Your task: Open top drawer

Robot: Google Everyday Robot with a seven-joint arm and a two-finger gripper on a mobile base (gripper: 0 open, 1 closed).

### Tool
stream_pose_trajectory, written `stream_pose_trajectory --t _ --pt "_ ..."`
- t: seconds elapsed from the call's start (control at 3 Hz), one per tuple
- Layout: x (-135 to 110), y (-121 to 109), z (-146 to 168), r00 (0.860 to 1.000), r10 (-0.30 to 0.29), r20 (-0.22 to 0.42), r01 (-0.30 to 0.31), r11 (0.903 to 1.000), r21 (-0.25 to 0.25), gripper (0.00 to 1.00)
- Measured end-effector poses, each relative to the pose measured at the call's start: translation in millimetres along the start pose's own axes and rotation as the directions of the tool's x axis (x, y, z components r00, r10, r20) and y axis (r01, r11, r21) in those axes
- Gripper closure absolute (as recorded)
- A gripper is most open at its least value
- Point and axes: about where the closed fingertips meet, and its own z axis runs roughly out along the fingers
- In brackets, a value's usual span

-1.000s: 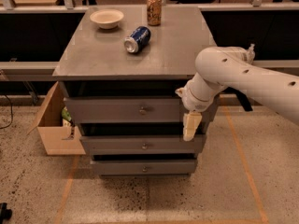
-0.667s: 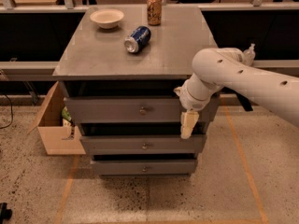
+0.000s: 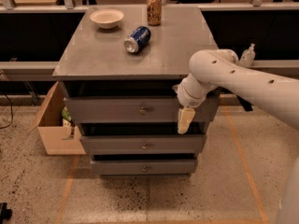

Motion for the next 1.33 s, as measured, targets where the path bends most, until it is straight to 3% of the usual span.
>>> stream_pose_trajectory --t 0.67,1.0,1.33 --pt "-8.3 -13.9 24.6 1.000 0.003 0.001 -0.003 0.9999 0.010 0.42" --pt "-13.6 -11.0 15.9 1.000 0.011 0.016 -0.011 0.9999 -0.004 0.65" --pt "-18.5 9.6 -25.1 1.000 -0.004 0.029 0.005 0.9994 -0.034 0.88"
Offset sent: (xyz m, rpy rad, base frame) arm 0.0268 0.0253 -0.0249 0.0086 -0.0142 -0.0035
